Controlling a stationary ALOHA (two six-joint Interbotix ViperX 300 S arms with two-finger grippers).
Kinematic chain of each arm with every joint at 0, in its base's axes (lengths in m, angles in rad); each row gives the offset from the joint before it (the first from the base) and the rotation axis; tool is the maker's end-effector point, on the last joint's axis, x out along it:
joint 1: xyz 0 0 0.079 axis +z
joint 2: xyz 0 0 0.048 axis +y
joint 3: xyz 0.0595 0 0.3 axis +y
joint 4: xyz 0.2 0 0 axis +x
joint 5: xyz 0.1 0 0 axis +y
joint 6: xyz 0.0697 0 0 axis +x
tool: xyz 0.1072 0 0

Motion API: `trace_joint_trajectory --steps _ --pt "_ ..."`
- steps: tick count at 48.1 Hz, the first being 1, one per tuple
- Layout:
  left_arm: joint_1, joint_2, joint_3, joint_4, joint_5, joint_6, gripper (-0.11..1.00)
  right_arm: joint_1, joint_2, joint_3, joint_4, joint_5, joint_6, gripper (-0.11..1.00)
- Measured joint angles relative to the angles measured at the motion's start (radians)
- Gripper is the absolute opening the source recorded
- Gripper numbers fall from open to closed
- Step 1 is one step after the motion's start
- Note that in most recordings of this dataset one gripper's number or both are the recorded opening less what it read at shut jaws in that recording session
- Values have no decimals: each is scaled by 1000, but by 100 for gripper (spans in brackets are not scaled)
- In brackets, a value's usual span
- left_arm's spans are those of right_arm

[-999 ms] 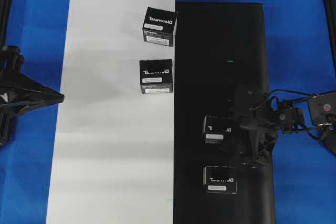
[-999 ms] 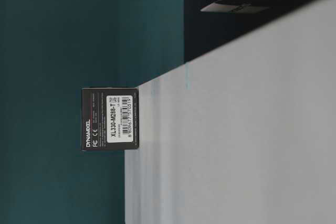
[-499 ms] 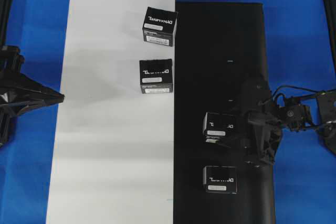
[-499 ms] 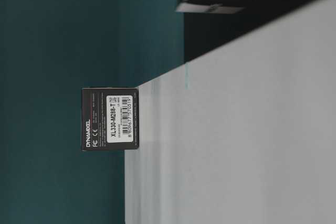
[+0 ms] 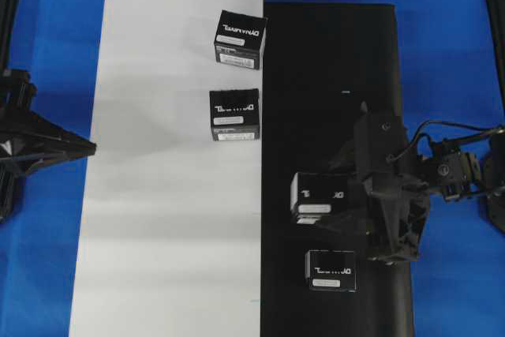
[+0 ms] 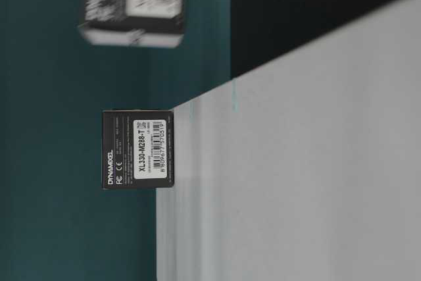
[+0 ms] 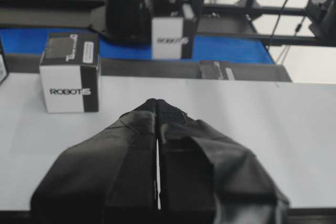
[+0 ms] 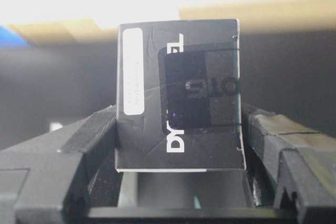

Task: Place the box from the black base onto the white base.
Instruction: 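Carry the held box left onto the white base below the other boxes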

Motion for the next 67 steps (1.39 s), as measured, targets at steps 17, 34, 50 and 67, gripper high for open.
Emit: trace_joint_trajectory --steps 17,34,50,67 --pt "-6 2 2 2 -2 0 -4 0 183 -213 -61 35 -3 58" --pt "-11 0 0 2 0 0 -4 -17 279 -298 -97 51 -5 58" --pt "-18 -12 2 0 32 0 -4 -34 310 -301 -98 49 -11 58" --pt "-17 -32 0 2 48 0 -4 -37 324 -305 -100 32 -11 58"
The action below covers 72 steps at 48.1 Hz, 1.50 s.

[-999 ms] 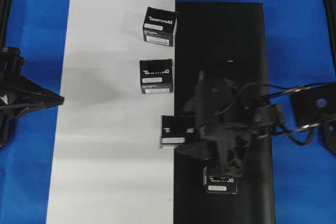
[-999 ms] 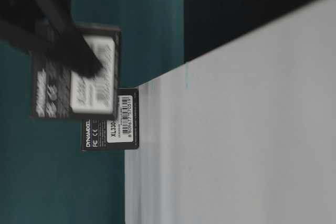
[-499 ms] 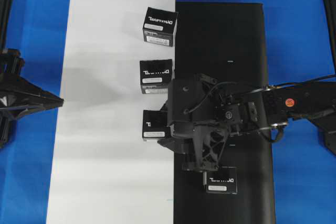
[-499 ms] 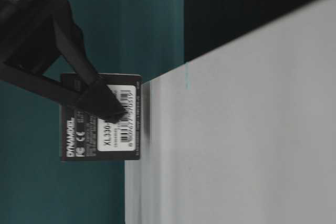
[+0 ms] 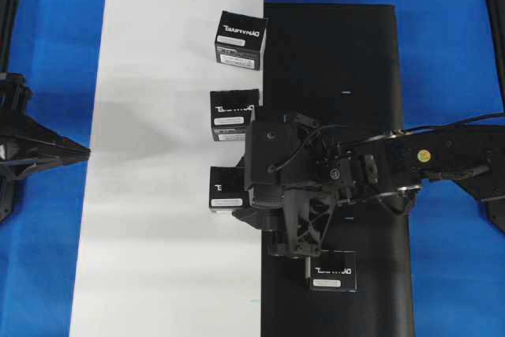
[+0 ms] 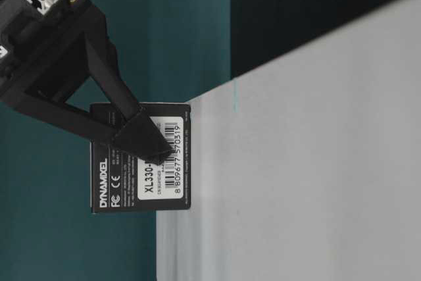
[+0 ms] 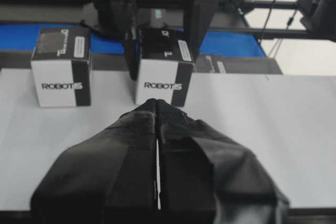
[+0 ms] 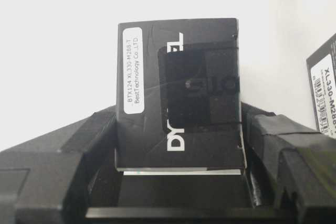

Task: Place the box from the black base onto the white base.
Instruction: 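Open the right gripper to release the box and lift away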

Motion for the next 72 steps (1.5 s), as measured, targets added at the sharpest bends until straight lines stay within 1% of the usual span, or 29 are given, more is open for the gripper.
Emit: trace_joint_trajectory --steps 18,20,24,25,27,29,40,49,59,72 --pt "-2 0 0 0 0 0 -4 -8 0 3 0 0 5 57" --pt "-2 0 0 -2 0 0 -4 -9 0 5 0 0 5 63" --pt "-2 0 0 -2 0 0 -4 -12 2 12 0 0 3 86" --pt "-2 0 0 0 0 0 -4 -15 3 14 0 0 3 90" --pt "-2 0 0 0 0 0 -4 -18 5 17 0 -2 2 96" --pt "-2 0 0 -2 0 0 -4 -18 3 20 0 -5 0 100" --pt "-6 0 0 -2 0 0 -4 -20 -11 46 0 -21 8 100" --pt "-8 0 0 0 0 0 -4 -21 -48 78 0 -21 9 100" --pt "-8 -3 0 0 17 0 -4 -25 -150 166 0 -25 11 100" --pt "-8 -11 0 0 35 0 -4 -26 -321 318 3 -81 12 100"
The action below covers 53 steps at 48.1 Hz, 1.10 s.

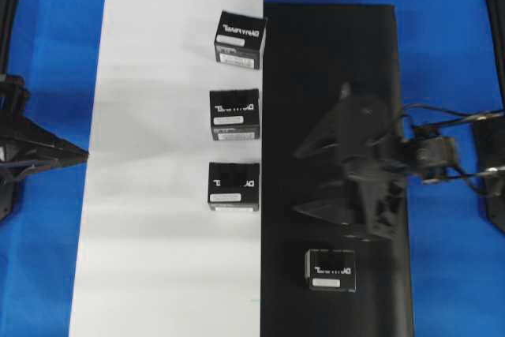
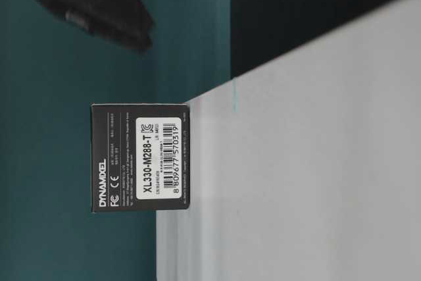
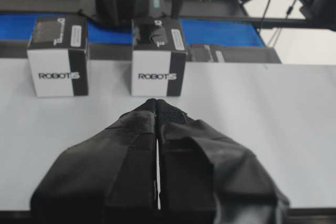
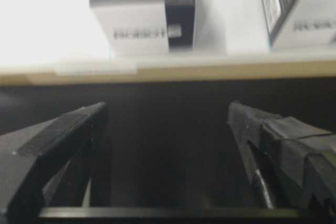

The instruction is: Place the box from the black base onto the white base.

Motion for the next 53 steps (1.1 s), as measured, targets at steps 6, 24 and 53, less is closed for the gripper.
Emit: trace_joint_trajectory --steps 6,24,53 --pt "0 -2 0 -2 14 0 -4 0 -77 60 -2 -18 2 100" --pt "0 -3 0 -2 69 0 -4 2 -304 215 -2 -49 -6 100" --pt "0 -15 0 0 91 0 -4 0 -474 316 0 -51 -2 100"
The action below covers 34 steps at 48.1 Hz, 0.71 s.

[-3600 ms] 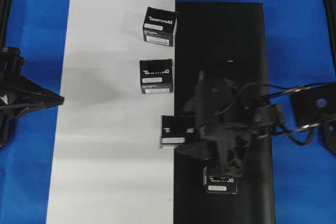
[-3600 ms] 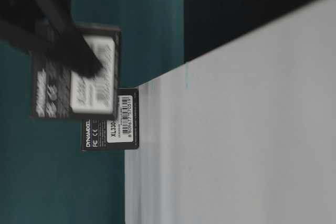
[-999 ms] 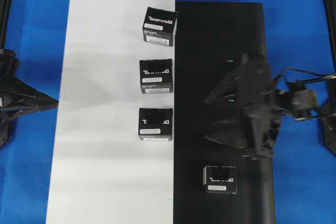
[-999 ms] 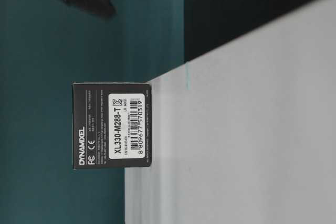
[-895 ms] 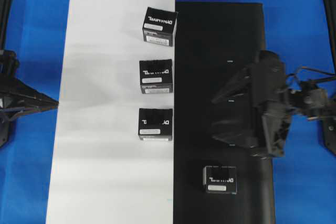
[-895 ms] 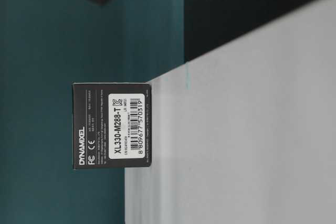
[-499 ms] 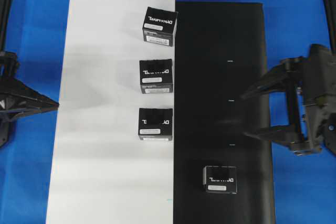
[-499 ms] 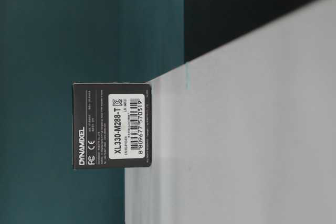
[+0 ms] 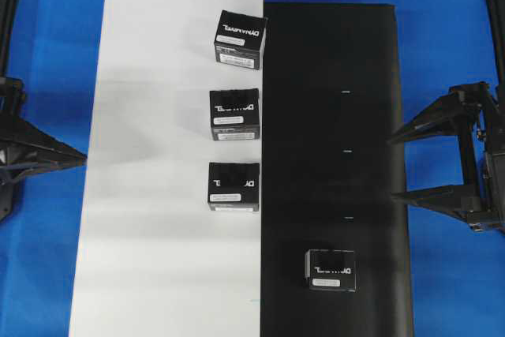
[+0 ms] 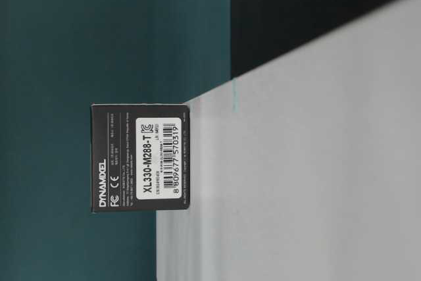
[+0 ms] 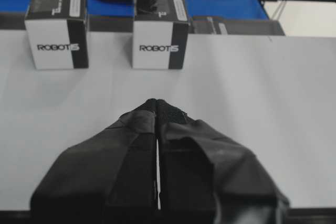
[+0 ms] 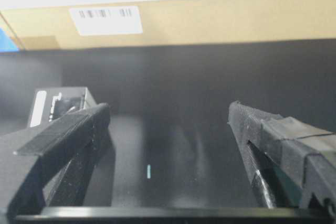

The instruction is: Place the box from the black base onto the white base.

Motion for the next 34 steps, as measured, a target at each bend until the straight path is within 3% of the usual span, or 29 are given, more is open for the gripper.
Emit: trace_joint_trajectory --steps 34 --pt "0 -3 0 0 2 0 -4 5 -3 0 -2 -63 3 100"
